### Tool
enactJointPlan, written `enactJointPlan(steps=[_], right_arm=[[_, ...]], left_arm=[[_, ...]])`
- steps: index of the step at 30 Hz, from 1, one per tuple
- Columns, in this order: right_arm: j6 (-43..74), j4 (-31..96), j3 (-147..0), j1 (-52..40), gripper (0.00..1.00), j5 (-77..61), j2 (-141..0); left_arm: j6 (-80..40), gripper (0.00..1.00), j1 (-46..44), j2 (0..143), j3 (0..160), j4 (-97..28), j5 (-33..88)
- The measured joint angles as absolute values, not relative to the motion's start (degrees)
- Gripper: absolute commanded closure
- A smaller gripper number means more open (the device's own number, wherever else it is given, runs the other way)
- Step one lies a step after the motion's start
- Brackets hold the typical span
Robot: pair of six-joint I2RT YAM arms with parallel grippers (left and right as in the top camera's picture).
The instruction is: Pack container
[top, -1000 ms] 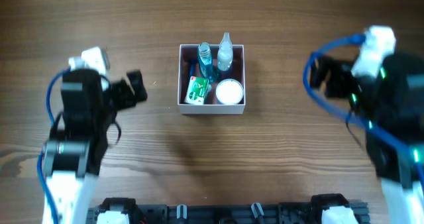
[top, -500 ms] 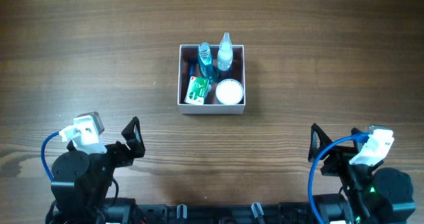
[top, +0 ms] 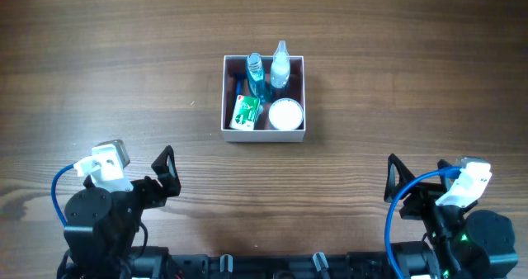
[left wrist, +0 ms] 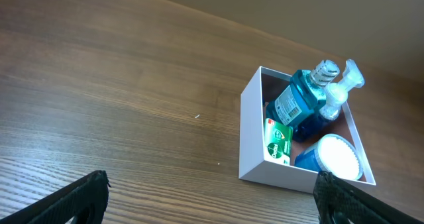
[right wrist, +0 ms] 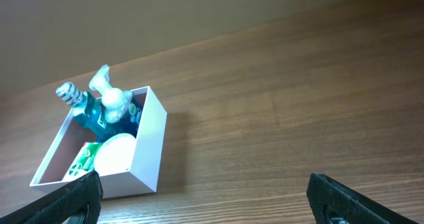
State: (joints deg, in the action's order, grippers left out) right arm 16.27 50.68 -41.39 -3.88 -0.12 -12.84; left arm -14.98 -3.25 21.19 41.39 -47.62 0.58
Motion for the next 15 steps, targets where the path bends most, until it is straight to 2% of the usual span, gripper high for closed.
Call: enactJointPlan(steps=[7, 15], right_arm=[[15.25, 52.36, -41.21, -3.88, 0.0, 0.25, -12.82], [7.57, 39.24, -28.53, -3.73, 0.0, -1.65, -3.16]], left_arm=[[-14.98, 0.0, -3.25, 21.17, 41.39, -47.64, 0.58], [-14.98, 0.0, -3.25, 21.15, 41.3, -47.66, 0.58]])
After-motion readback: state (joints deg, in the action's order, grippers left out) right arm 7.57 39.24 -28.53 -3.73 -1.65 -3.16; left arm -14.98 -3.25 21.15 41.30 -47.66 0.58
